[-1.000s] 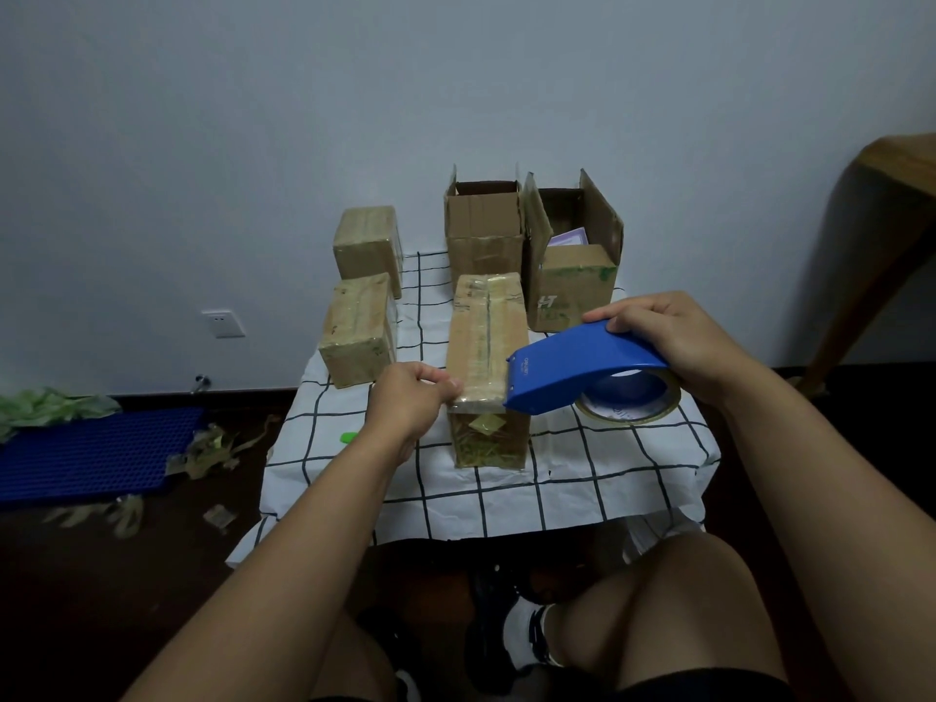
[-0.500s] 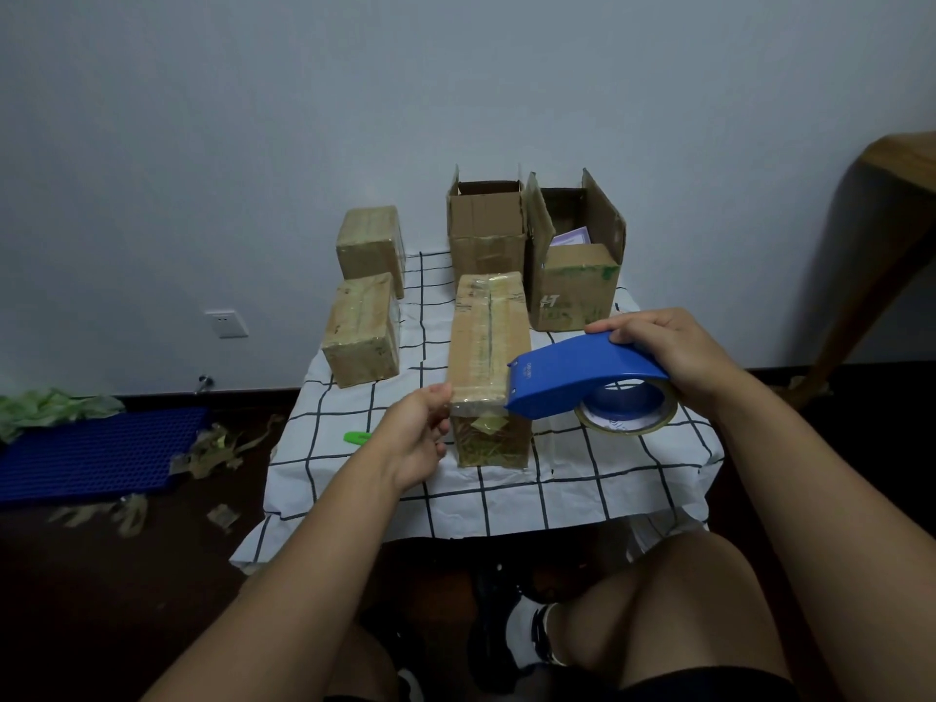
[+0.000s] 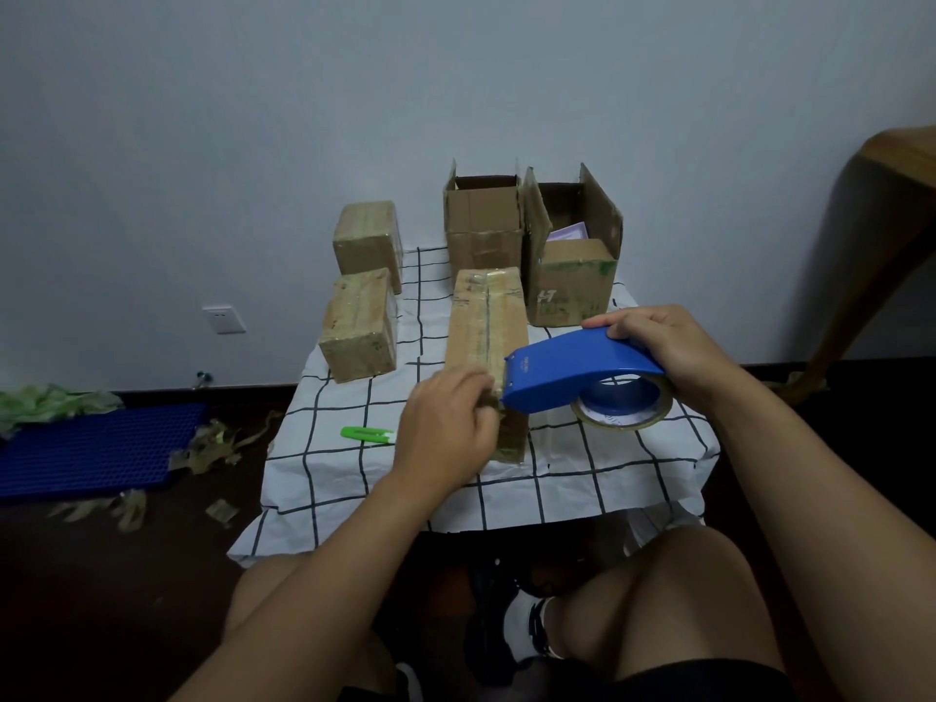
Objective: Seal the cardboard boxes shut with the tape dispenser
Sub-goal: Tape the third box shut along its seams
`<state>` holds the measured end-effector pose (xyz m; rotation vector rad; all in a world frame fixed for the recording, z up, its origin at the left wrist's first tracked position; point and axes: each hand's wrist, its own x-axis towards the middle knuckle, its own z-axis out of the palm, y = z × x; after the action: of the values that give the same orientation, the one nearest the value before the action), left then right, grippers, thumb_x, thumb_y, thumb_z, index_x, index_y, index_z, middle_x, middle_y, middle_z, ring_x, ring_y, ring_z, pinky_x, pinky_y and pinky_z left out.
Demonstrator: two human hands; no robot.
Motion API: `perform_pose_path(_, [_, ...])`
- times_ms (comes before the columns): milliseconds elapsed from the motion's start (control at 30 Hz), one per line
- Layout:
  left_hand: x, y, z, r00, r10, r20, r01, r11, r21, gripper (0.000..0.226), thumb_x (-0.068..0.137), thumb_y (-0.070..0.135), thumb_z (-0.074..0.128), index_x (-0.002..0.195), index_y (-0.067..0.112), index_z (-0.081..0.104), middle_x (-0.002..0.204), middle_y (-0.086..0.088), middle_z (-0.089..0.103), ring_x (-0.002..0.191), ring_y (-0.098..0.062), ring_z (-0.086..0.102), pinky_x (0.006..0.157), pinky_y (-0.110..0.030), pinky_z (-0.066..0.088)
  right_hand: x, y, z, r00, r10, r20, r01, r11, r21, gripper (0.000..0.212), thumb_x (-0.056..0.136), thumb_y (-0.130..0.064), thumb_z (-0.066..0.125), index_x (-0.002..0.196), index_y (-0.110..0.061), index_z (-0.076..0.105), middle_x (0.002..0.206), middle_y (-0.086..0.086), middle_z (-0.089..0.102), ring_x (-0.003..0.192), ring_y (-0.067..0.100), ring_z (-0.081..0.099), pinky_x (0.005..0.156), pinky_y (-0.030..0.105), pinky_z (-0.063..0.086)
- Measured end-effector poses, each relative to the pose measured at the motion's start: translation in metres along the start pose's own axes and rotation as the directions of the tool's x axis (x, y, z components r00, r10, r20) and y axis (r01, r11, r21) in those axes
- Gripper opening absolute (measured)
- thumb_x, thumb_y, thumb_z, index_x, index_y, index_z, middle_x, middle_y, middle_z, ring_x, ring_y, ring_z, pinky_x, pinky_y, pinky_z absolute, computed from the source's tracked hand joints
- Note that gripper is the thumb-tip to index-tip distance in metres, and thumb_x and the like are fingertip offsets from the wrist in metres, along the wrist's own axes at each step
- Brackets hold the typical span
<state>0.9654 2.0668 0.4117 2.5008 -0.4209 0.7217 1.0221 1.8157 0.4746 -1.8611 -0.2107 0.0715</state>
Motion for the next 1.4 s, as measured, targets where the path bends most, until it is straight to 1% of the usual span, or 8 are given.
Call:
perform_pose_path(267, [-0.009, 0.003, 0.009, 0.995, 0.102, 0.002, -0.099, 0.962, 0.253, 0.036, 0.074, 0.017, 0.062, 0.110, 0.012, 0.067, 0.093, -0.001, 0.063, 0.078, -0.018, 0.054, 0.067, -0.025, 0.034, -0.001, 0.005, 0.001, 1.000, -0.012, -0.006, 0.012, 1.000, 0.027, 0.034, 0.095, -0.015, 0.052, 0.086, -0.030, 0.081, 0.090, -0.007, 0.074, 0.091, 0.019, 0.064, 0.077, 0.027, 0.051])
perform_pose_path(467, [-0.006, 0.004, 0.013, 0.994, 0.112, -0.007, -0.104, 0.940, 0.324, 0.023, 0.079, 0.028, 0.067, 0.098, 0.016, 0.068, 0.090, 0.000, 0.063, 0.075, -0.019, 0.056, 0.061, -0.026, 0.036, -0.004, 0.012, -0.012, 1.000, -0.028, 0.010, 0.028, 1.000, 0.002, 0.038, 0.095, -0.016, 0.051, 0.084, -0.037, 0.081, 0.090, -0.013, 0.074, 0.088, 0.012, 0.063, 0.070, 0.017, 0.049])
perform_pose_path(633, [-0.007, 0.003, 0.013, 0.994, 0.112, -0.003, -0.103, 0.924, 0.367, 0.023, 0.085, 0.038, 0.071, 0.095, 0.017, 0.067, 0.091, -0.001, 0.063, 0.077, -0.020, 0.057, 0.059, -0.030, 0.041, -0.011, 0.015, -0.041, 0.999, -0.028, -0.015, 0.027, 0.999, -0.037, 0.037, 0.095, -0.017, 0.051, 0.087, -0.037, 0.081, 0.092, -0.013, 0.074, 0.091, 0.016, 0.064, 0.073, 0.021, 0.050])
perform_pose_path(767, [-0.005, 0.008, 0.016, 0.996, 0.093, 0.011, -0.089, 0.903, 0.421, 0.021, 0.088, 0.037, 0.068, 0.091, 0.017, 0.064, 0.086, -0.002, 0.059, 0.072, -0.021, 0.053, 0.057, -0.028, 0.034, -0.013, 0.011, -0.044, 0.998, -0.060, 0.022, 0.062, 0.989, -0.132, 0.035, 0.097, -0.016, 0.051, 0.088, -0.033, 0.081, 0.094, -0.018, 0.073, 0.091, 0.014, 0.062, 0.073, 0.021, 0.046])
perform_pose_path(867, [-0.006, 0.010, 0.015, 0.995, 0.095, 0.039, -0.102, 0.884, 0.456, 0.023, 0.090, 0.037, 0.066, 0.105, 0.020, 0.066, 0.088, -0.002, 0.059, 0.073, -0.021, 0.052, 0.058, -0.027, 0.030, -0.010, 0.004, -0.036, 0.995, -0.075, 0.070, 0.089, 0.966, -0.242, 0.032, 0.098, -0.019, 0.052, 0.089, -0.035, 0.079, 0.095, -0.019, 0.071, 0.087, 0.011, 0.060, 0.072, 0.021, 0.044])
perform_pose_path(967, [-0.006, 0.011, 0.014, 0.992, 0.112, 0.065, -0.130, 0.879, 0.459, 0.029, 0.091, 0.036, 0.067, 0.116, 0.021, 0.068, 0.087, -0.003, 0.060, 0.073, -0.022, 0.054, 0.059, -0.028, 0.030, -0.003, -0.013, -0.026, 0.988, -0.070, 0.137, 0.116, 0.925, -0.363, 0.029, 0.097, -0.027, 0.054, 0.082, -0.039, 0.076, 0.081, -0.022, 0.071, 0.078, 0.001, 0.063, 0.068, 0.020, 0.043])
perform_pose_path(1133, [-0.005, 0.011, 0.013, 0.991, 0.106, 0.078, -0.129, 0.887, 0.443, 0.029, 0.089, 0.035, 0.069, 0.114, 0.020, 0.069, 0.087, -0.005, 0.059, 0.074, -0.024, 0.053, 0.061, -0.028, 0.029, 0.007, -0.039, -0.008, 0.975, -0.091, 0.201, 0.183, 0.845, -0.503, 0.033, 0.091, -0.039, 0.055, 0.088, -0.018, 0.080, 0.089, 0.002, 0.074, 0.080, 0.019, 0.065, 0.071, 0.032, 0.050])
perform_pose_path(1400, [-0.003, 0.013, 0.011, 0.990, 0.096, 0.104, -0.132, 0.888, 0.440, 0.025, 0.092, 0.036, 0.064, 0.113, 0.022, 0.066, 0.089, -0.004, 0.057, 0.080, -0.025, 0.053, 0.065, -0.030, 0.028, 0.000, -0.052, 0.008, 0.989, -0.081, 0.123, 0.137, 0.811, -0.569, 0.032, 0.091, -0.037, 0.060, 0.077, -0.015, 0.078, 0.076, 0.005, 0.071, 0.074, 0.022, 0.064, 0.068, 0.038, 0.051])
